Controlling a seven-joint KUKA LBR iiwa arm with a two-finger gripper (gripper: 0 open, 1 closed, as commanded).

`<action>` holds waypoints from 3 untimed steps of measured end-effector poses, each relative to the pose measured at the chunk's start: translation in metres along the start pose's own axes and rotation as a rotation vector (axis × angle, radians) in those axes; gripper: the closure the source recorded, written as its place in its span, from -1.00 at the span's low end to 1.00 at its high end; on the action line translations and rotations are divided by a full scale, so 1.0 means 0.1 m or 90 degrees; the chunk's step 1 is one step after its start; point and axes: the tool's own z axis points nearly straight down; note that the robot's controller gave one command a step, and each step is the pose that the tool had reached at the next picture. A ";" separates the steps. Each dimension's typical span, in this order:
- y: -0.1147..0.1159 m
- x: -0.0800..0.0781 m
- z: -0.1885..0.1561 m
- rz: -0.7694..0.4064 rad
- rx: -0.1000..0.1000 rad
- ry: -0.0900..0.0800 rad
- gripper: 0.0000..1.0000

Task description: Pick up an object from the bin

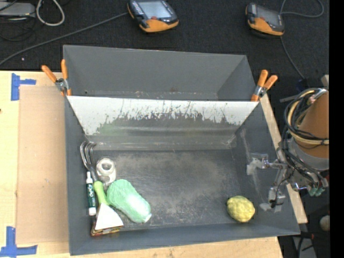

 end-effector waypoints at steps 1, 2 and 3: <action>0.18 -0.03 0.15 -0.219 -0.002 0.001 -1.00; 0.16 0.02 0.52 -0.232 -0.002 0.002 -1.00; 0.05 -0.13 0.36 -0.109 -0.002 0.001 -1.00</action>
Offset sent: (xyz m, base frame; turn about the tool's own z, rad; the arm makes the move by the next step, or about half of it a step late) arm -0.0085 0.0161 -0.0818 -0.1559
